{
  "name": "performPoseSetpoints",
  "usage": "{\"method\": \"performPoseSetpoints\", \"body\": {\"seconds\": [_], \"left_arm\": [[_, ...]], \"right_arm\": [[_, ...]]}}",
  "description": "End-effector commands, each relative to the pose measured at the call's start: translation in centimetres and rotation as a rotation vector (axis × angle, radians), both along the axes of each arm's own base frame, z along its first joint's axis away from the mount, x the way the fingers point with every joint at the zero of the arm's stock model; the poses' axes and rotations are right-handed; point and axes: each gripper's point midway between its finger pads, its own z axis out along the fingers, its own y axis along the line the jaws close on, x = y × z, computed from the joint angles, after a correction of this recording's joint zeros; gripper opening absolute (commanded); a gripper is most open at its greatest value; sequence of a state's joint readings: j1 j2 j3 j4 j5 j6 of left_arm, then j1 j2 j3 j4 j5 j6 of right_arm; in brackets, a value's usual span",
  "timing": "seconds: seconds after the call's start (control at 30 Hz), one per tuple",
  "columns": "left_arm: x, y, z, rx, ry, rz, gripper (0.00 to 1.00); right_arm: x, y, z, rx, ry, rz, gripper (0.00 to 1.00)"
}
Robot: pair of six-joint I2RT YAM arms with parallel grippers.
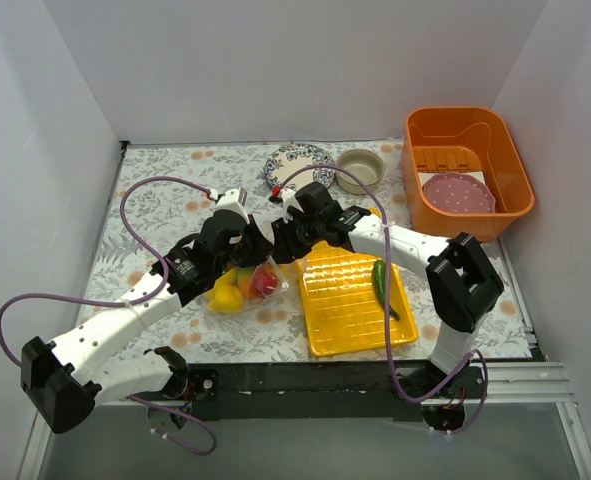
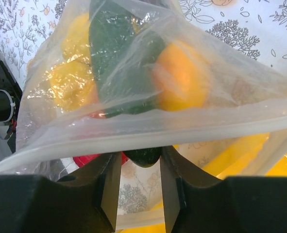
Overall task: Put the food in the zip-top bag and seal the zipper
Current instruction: Place the fake vegetable in the zipper food storage bag.
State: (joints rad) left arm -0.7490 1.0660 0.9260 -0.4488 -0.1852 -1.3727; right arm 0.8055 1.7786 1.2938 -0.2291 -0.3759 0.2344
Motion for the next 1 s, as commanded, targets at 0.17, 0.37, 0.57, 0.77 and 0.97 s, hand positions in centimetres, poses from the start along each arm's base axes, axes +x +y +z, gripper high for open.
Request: {"method": "performPoseSetpoints", "body": {"seconds": [0.17, 0.37, 0.57, 0.77, 0.97], "left_arm": [[-0.1, 0.5, 0.9, -0.013, -0.025, 0.009, 0.02], [-0.2, 0.6, 1.1, -0.016, -0.030, 0.011, 0.02], [-0.1, 0.4, 1.4, -0.017, -0.034, 0.005, 0.02], [-0.1, 0.3, 1.5, -0.023, -0.034, 0.003, 0.02], [-0.1, 0.5, 1.6, -0.020, -0.036, 0.011, 0.02]], "right_arm": [[0.8, 2.2, 3.0, 0.109, -0.050, 0.036, 0.40], [1.3, 2.4, 1.8, 0.085, -0.033, 0.010, 0.48], [1.0, 2.8, 1.7, 0.112, -0.032, 0.023, 0.48], [0.9, 3.3, 2.4, 0.159, -0.041, 0.035, 0.52], [1.4, 1.3, 2.1, 0.110, -0.079, -0.059, 0.54]]}}
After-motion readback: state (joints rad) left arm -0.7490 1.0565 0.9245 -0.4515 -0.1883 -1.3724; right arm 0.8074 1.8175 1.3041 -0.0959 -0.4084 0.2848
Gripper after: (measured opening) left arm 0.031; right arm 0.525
